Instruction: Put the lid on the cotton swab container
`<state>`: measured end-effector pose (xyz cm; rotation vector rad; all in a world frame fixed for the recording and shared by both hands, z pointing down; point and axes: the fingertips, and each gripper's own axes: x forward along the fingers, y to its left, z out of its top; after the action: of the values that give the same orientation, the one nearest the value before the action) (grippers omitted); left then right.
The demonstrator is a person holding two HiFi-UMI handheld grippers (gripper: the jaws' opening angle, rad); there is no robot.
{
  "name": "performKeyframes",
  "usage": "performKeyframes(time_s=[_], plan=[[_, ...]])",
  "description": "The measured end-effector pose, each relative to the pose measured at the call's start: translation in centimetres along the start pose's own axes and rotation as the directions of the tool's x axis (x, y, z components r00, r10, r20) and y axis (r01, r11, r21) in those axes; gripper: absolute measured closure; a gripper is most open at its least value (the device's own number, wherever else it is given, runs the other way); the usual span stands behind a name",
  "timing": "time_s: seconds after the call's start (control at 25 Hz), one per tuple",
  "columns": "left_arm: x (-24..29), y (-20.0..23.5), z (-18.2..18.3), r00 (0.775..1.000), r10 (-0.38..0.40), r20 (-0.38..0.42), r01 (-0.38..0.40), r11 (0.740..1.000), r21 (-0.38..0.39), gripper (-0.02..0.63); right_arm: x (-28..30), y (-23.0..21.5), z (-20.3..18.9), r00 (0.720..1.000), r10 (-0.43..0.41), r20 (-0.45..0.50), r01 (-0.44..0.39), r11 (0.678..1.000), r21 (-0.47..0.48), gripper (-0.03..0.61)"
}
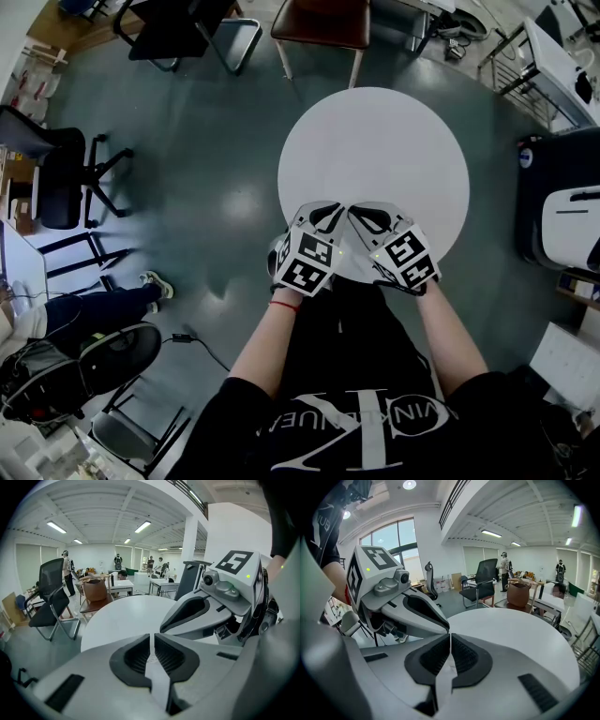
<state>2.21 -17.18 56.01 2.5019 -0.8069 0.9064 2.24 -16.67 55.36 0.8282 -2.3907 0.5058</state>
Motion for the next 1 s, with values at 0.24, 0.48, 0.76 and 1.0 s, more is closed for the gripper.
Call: performKeyframes(time_s=[0.24,0.48,0.76,1.0], plan=[[-0.5,0.4,0.2,0.999,0.015,0.042,-0.014,1.0,-0.016,0.577,0.1,0.1,0.8,1.0,0.007,0.015,-0.006,1.0,-0.013,0.568],[-1.4,0.3,2.0,0.994,0.037,0.104,-0.035,0.999,-0.023,0.577,-1.2,-0.4,2.0,0.998,-0.006,0.056,0.005,1.0,0.004,0.571],[-3.7,-0.1,3.9,0.985,0.046,0.168,-0.032,0.996,-0.087,0.597,-3.0,0.1,3.2,0.994,-0.011,0.105,0.004,0.998,0.065,0.574],[-5.6,-0.4,5.5,0.974,0.06,0.219,-0.046,0.996,-0.071,0.603,-4.4,0.9,4.7,0.99,-0.008,0.14,-0.002,0.998,0.068,0.575]])
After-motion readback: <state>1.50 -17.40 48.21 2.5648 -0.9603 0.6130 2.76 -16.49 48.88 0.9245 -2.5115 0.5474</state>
